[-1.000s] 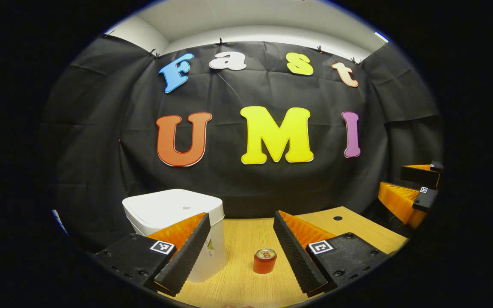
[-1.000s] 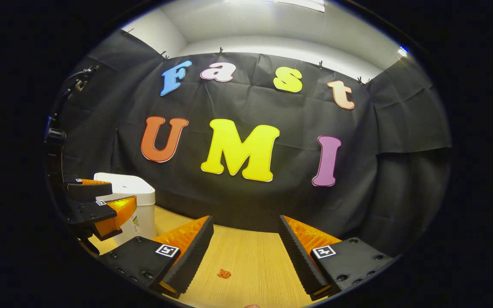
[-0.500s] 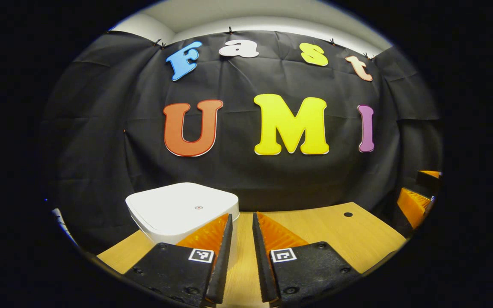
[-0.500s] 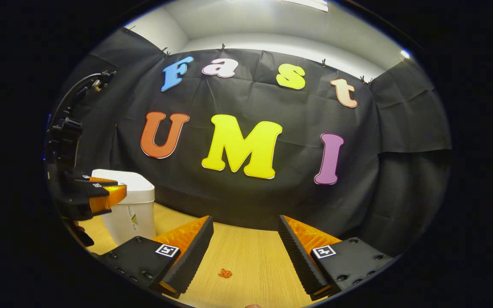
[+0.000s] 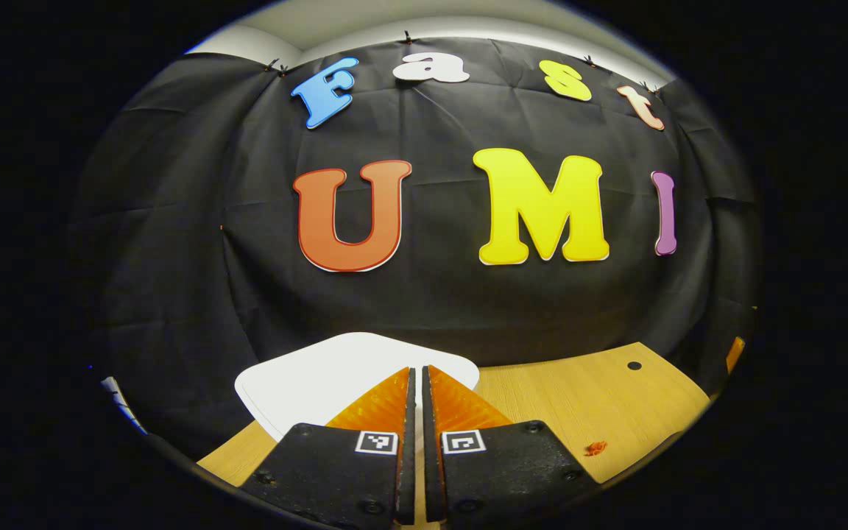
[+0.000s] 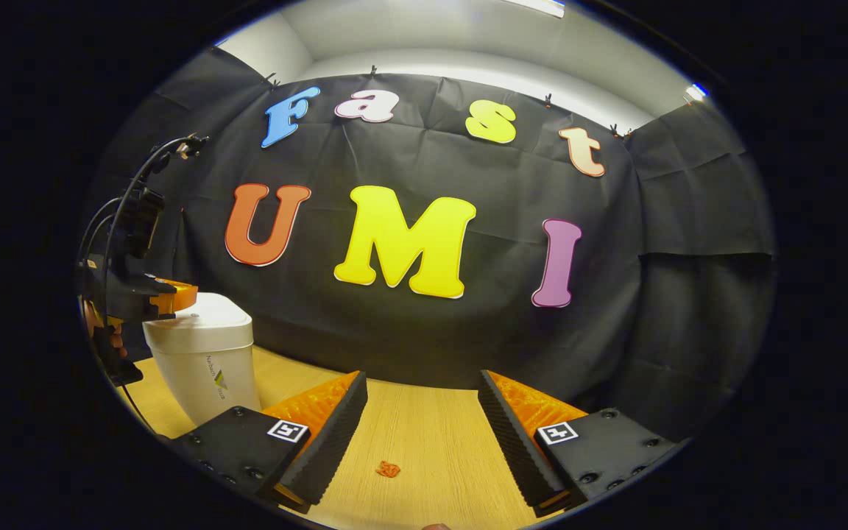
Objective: Press the lid of the desktop garbage bin to open it, pick up the crumpled paper on the desktop and throw it into the bin, then pick up the pop can on the desktop and drop it into the bin, and finally close the garbage bin lid.
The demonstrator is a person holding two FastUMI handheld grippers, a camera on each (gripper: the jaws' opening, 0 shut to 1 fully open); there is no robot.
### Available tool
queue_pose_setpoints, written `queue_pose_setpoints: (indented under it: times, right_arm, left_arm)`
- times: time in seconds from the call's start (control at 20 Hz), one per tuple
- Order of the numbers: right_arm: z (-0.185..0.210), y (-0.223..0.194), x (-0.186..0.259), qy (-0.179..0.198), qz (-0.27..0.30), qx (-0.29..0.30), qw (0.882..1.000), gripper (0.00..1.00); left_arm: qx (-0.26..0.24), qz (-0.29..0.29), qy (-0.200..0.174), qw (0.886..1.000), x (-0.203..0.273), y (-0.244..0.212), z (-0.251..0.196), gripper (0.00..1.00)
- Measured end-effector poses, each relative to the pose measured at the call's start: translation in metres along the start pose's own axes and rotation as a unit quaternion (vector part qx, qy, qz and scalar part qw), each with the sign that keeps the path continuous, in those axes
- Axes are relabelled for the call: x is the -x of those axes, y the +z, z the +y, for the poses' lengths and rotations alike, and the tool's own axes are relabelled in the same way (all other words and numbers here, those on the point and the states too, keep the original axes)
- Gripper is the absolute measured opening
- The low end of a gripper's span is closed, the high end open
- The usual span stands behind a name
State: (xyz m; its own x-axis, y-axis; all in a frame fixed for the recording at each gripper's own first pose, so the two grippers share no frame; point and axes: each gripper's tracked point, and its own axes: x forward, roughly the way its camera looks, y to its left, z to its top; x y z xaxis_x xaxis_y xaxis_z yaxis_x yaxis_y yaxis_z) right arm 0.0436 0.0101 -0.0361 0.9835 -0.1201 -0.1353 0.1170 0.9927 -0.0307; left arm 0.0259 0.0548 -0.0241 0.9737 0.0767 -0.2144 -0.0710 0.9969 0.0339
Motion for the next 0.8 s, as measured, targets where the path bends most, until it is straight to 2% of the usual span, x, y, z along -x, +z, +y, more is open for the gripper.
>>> queue_pose_setpoints:
  times: [0.15, 0.35, 0.55, 0.8]
  right_arm:
    - [0.011, 0.001, -0.001, 0.003, 0.001, -0.002, 1.000, 0.97]
    - [0.020, 0.007, -0.001, 0.026, -0.005, 0.004, 1.000, 0.97]
    - [0.018, 0.004, -0.008, 0.044, -0.004, -0.002, 0.999, 0.97]
    - [0.020, 0.000, -0.013, 0.060, -0.005, 0.001, 0.998, 0.97]
  left_arm:
    - [0.006, 0.028, -0.011, 1.000, 0.001, -0.009, -0.002, 0.05]
    - [0.008, 0.057, -0.005, 0.998, 0.003, -0.019, 0.000, 0.03]
    - [0.004, 0.063, 0.005, 0.998, 0.003, -0.021, 0.003, 0.03]
    - [0.038, 0.056, 0.002, 0.998, 0.002, -0.021, -0.003, 0.03]
